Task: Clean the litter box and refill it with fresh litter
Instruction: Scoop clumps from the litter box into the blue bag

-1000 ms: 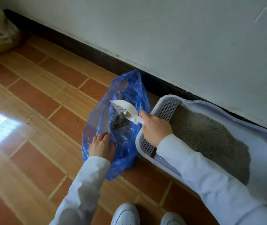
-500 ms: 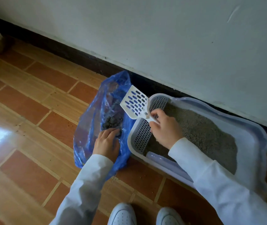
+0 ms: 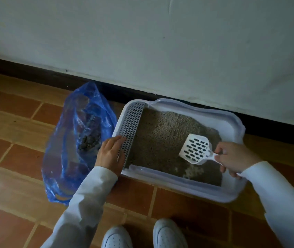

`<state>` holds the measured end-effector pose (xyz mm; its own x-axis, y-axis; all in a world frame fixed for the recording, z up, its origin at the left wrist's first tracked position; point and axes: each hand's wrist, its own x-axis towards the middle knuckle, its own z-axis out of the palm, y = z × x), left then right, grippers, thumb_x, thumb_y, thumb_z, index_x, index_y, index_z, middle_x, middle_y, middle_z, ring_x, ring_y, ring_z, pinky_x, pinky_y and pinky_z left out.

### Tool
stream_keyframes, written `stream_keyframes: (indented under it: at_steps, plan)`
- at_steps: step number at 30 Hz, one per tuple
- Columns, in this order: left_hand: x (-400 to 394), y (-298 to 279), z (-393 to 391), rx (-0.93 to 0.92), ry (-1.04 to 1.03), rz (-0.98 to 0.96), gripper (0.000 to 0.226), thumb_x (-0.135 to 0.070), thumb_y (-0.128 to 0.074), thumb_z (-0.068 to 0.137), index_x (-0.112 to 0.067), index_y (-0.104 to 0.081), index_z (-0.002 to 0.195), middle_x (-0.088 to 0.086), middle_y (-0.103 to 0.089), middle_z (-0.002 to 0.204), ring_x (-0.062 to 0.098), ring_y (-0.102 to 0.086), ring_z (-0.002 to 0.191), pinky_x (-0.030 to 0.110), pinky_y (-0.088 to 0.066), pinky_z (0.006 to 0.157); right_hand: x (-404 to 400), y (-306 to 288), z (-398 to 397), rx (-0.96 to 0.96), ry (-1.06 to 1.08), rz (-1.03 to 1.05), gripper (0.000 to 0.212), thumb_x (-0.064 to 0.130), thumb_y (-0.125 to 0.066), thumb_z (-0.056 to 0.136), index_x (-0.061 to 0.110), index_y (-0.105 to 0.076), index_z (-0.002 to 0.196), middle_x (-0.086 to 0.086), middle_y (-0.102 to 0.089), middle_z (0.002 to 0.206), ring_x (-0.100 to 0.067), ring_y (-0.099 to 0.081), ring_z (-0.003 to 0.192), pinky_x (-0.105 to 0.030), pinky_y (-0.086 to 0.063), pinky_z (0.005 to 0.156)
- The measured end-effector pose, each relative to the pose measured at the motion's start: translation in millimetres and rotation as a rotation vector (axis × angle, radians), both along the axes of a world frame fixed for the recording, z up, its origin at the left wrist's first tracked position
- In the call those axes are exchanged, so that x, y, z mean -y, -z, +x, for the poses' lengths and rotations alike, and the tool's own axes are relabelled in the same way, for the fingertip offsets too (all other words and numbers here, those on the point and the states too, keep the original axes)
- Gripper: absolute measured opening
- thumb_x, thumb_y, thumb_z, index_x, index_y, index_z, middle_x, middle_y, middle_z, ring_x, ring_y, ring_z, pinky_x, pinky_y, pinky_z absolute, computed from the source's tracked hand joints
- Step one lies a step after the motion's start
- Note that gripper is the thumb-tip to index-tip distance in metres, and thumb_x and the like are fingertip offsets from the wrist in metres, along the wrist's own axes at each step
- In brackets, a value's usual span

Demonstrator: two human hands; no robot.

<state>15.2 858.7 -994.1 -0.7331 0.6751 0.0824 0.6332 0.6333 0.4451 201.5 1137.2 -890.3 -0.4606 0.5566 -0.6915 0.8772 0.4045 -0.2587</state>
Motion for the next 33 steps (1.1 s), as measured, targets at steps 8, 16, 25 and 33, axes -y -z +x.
stream_keyframes:
  at_steps: [8, 16, 25, 33]
  plan:
    - [1, 12, 0, -0.002, -0.026, -0.006, 0.044, -0.020, -0.037, 0.084, -0.011, -0.059, 0.121, 0.017, -0.061, 0.119, 0.040, -0.055, 0.109, 0.059, -0.049, 0.083, 4, 14, -6, 0.223, -0.266, -0.148, 0.020, 0.016, -0.039, 0.095, 0.010, -0.057, 0.102, -0.014, -0.067, 0.071, -0.019, -0.047, 0.042, -0.022, -0.040, 0.040]
    - [0, 17, 1, -0.036, -0.057, 0.060, 0.053, -0.009, -0.030, 0.075, -0.005, -0.064, 0.115, 0.016, -0.062, 0.117, 0.040, -0.056, 0.104, 0.054, -0.049, 0.088, 20, 59, -34, 0.084, -0.391, -0.278, 0.005, 0.016, -0.046, 0.093, 0.019, -0.050, 0.090, -0.006, -0.065, 0.066, -0.017, -0.050, 0.041, -0.024, -0.044, 0.042]
    - [3, 20, -2, -0.034, -0.038, 0.044, 0.061, -0.006, -0.025, 0.072, -0.008, -0.062, 0.120, 0.014, -0.060, 0.121, 0.038, -0.055, 0.108, 0.051, -0.047, 0.092, 47, 102, -65, -0.040, -0.246, -0.493, 0.008, 0.011, -0.050, 0.094, 0.018, -0.047, 0.094, -0.011, -0.062, 0.068, -0.019, -0.050, 0.042, -0.027, -0.043, 0.043]
    - [3, 16, -1, -0.015, -0.030, 0.012, 0.062, -0.010, -0.022, 0.073, -0.007, -0.061, 0.122, 0.015, -0.059, 0.124, 0.038, -0.054, 0.111, 0.048, -0.045, 0.094, 57, 112, -75, -0.084, -0.144, -0.639, 0.008, 0.009, -0.048, 0.097, 0.012, -0.047, 0.105, -0.012, -0.061, 0.071, -0.023, -0.055, 0.053, -0.032, -0.049, 0.052]
